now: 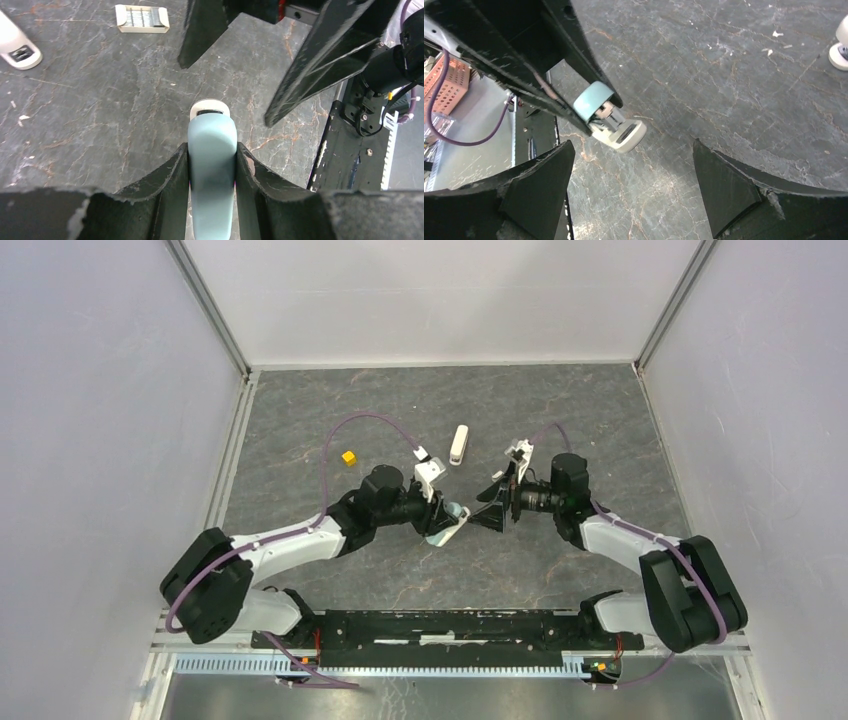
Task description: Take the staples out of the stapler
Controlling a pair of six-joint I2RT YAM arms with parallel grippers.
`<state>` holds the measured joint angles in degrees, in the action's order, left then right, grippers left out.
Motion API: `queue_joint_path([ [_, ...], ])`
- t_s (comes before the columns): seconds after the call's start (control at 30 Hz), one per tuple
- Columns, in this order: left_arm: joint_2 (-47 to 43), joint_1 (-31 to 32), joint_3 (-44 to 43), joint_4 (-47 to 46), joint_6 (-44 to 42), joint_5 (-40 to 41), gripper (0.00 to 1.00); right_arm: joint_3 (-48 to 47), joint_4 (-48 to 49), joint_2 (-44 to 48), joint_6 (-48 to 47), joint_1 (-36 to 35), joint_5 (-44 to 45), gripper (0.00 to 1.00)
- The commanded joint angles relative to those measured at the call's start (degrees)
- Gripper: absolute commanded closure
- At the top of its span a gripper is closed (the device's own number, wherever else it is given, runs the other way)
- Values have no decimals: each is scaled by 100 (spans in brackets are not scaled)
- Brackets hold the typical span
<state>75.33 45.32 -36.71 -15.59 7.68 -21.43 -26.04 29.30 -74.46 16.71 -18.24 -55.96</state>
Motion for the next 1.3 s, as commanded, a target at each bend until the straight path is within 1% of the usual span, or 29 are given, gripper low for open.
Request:
queue_joint_path([
  [0.0,208,200,-365,-550,102,-19,98,-159,-193,-188,-109,-63,349,7],
  [0.1,314,303,-428,-550,84,14,98,-198,-300,-220,-129,-126,449,14],
  [0.23,324,328,-434,-550,51,41,98,-329,-749,-295,-427,-188,790,24],
  [0.3,303,328,-425,-554,27,32,98,-378,-897,-378,-493,-189,907,35],
  [0.37,241,328,-378,-620,23,49,98,-418,-1065,-444,-584,-196,1074,48],
  [0.43,116,328,-254,-837,38,45,98,-441,-1168,-518,-657,-196,1223,60],
  [0.5,-56,320,-90,-1090,74,53,98,-446,-1221,-593,-669,-192,1310,67],
  [0.53,-154,320,-33,-1216,84,57,98,-438,-1232,-632,-669,-197,1325,70],
  [0.6,-323,312,89,-1375,110,92,98,-437,-1226,-737,-647,-197,1298,71],
  [0.7,-576,272,264,-1441,67,363,98,-432,-1234,-822,-653,-233,1266,68],
  [0.8,-816,155,475,-1446,154,727,98,-437,-1253,-843,-697,-299,1232,54],
  [0.9,-1037,-36,665,-1364,351,781,98,-461,-1265,-830,-769,-322,1180,38],
  [0.97,-1110,-208,692,-1089,540,688,98,-480,-1293,-770,-854,-317,1176,31],
  [1.07,-1160,-488,674,-592,844,358,98,-511,-1307,-570,-1080,-320,1053,22],
  [1.2,-1200,-765,526,214,1291,206,98,-618,-1496,-195,-1758,-316,701,9],
  [1.27,-1166,-966,365,700,1660,112,98,-631,-1582,21,-1999,-319,691,6],
])
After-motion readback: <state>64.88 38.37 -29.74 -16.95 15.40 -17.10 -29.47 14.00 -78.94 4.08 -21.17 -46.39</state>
